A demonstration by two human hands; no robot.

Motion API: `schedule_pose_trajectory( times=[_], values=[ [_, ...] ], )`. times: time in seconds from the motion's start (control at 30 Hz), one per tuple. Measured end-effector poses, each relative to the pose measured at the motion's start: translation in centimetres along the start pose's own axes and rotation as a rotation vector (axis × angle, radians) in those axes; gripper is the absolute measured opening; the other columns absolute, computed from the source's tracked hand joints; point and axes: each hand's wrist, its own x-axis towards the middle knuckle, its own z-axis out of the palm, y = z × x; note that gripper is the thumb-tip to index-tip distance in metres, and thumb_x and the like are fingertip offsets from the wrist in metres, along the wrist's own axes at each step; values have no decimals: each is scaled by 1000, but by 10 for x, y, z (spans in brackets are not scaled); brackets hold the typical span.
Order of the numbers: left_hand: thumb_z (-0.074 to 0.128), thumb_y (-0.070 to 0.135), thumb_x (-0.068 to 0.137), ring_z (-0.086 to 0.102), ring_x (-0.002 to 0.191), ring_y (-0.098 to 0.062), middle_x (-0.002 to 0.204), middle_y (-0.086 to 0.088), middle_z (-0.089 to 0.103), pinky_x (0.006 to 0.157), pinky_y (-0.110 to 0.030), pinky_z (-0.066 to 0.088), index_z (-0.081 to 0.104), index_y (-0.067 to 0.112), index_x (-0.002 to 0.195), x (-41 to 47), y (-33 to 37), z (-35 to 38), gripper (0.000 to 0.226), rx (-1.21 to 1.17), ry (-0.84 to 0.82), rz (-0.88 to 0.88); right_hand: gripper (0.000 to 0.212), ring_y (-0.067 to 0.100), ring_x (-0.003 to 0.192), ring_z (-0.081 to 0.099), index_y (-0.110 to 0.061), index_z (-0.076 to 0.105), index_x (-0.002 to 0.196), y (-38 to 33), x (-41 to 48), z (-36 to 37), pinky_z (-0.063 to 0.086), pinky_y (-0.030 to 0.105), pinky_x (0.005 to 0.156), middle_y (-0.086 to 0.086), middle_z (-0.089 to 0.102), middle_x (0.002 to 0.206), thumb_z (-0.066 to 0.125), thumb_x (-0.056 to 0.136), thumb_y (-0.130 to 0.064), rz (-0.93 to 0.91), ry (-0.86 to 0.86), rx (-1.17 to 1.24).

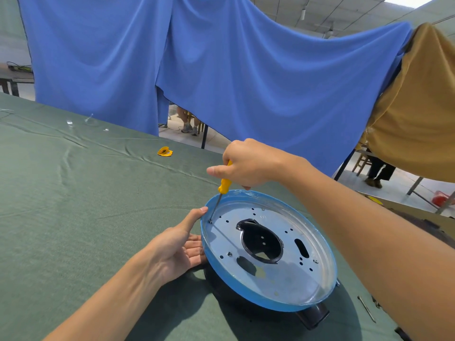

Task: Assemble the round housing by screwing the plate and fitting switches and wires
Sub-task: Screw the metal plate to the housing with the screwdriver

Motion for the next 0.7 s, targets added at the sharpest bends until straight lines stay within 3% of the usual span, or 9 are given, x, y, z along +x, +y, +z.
schedule_pose_trajectory(
  times=[0.07, 0.13, 0.23, 0.37, 0.47, 0.57, 0.63, 0.7],
  values=[
    [84, 41, 52, 74, 89, -36, 98, -27, 72, 63, -39, 61, 54, -12, 109, 0, 0, 0, 83, 4, -8, -1, 52, 13, 75, 61, -14, 57, 100, 1, 0, 0, 43, 29, 56, -1, 64, 83, 48, 90, -64, 32, -48, 51],
    [84, 41, 52, 74, 87, -35, 98, -27, 72, 61, -38, 61, 54, -12, 110, 0, 0, 0, 84, 4, -10, 3, 37, 11, 76, 56, -22, 49, 105, 1, -1, -4, 38, 27, 53, -5, 56, 88, 56, 89, -56, 17, -90, 73],
    [84, 41, 51, 73, 89, -36, 98, -27, 72, 60, -38, 61, 54, -12, 108, 1, 0, 0, 84, 6, -3, 5, 19, 7, 72, 49, -22, 57, 91, -2, 1, -2, 31, 22, 51, -7, 53, 81, 62, 90, -41, -82, 20, 35],
    [84, 41, 52, 74, 87, -35, 96, -27, 73, 62, -38, 62, 54, -12, 106, 2, -1, -1, 81, 7, -14, 3, 36, 22, 74, 52, -10, 59, 80, -8, 9, 9, 35, 30, 54, 2, 52, 71, 56, 93, -44, -18, 101, 50],
    [84, 42, 48, 73, 90, -36, 99, -27, 72, 63, -38, 62, 57, -12, 108, 3, -2, -1, 85, 13, -22, 7, 46, 20, 77, 56, -15, 56, 82, -10, 7, 3, 35, 29, 53, 3, 59, 79, 51, 90, -60, 42, 24, -30],
    [85, 43, 46, 74, 87, -35, 100, -27, 72, 61, -37, 61, 57, -12, 110, 5, -2, -1, 89, 14, -14, 10, 30, 22, 82, 67, -13, 61, 102, -10, 2, -7, 40, 23, 49, 8, 69, 95, 57, 91, -41, -8, -117, -19],
    [86, 43, 45, 74, 83, -34, 99, -26, 73, 58, -36, 60, 57, -12, 109, 5, -2, -1, 90, 11, -13, 8, 20, 18, 74, 68, -14, 63, 101, -12, 0, -9, 40, 20, 48, 7, 70, 92, 60, 91, -32, -54, -107, 20],
    [86, 43, 43, 74, 81, -34, 97, -26, 73, 56, -35, 60, 57, -12, 108, 4, -2, -1, 90, 11, -14, 9, 24, 21, 77, 63, -12, 64, 94, -15, 1, -4, 41, 25, 52, 6, 66, 86, 60, 92, -35, -63, -22, 1]
  ],
)
